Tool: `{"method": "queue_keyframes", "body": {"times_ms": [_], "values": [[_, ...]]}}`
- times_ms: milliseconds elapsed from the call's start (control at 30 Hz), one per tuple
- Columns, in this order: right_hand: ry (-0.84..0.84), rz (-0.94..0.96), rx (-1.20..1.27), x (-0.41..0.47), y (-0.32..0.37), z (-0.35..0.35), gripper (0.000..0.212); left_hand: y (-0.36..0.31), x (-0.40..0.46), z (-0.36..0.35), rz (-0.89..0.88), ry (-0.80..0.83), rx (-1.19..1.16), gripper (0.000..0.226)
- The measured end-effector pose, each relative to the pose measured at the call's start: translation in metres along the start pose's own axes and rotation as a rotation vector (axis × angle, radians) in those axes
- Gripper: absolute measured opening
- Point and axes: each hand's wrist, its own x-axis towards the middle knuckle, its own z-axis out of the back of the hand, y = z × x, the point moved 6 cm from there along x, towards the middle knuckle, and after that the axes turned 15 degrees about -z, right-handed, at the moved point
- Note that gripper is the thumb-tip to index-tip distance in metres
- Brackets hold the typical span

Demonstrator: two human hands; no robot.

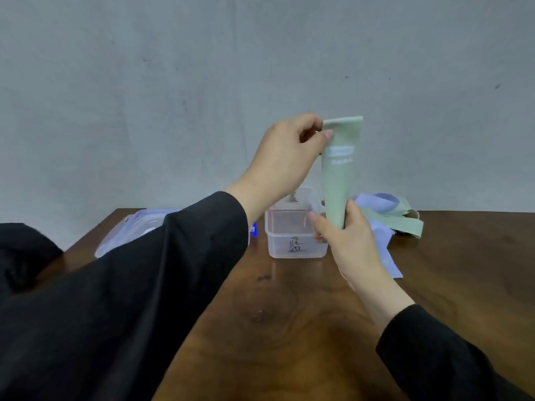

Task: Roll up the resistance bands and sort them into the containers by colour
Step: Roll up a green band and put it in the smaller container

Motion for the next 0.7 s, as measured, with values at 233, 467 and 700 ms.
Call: {"method": "queue_keyframes", "body": {"times_ms": [233,467,700], "values": [[0.542,-0.392,0.390,-0.070,-0.026,-0.065,0.026,0.041,-0.035,0.059,0.226,0.031,0.057,0.024],[0.577,-0.659,0.182,-0.091,-0.082,-0.094,0.020,0.115,-0.088,0.057,0.387,0.082,0.092,0.016],[0.548,-0.651,-0.223,-0.072,-0.100,-0.099,0.065,0.187,-0.107,0.032,0.506,0.158,0.057,0.014]]}}
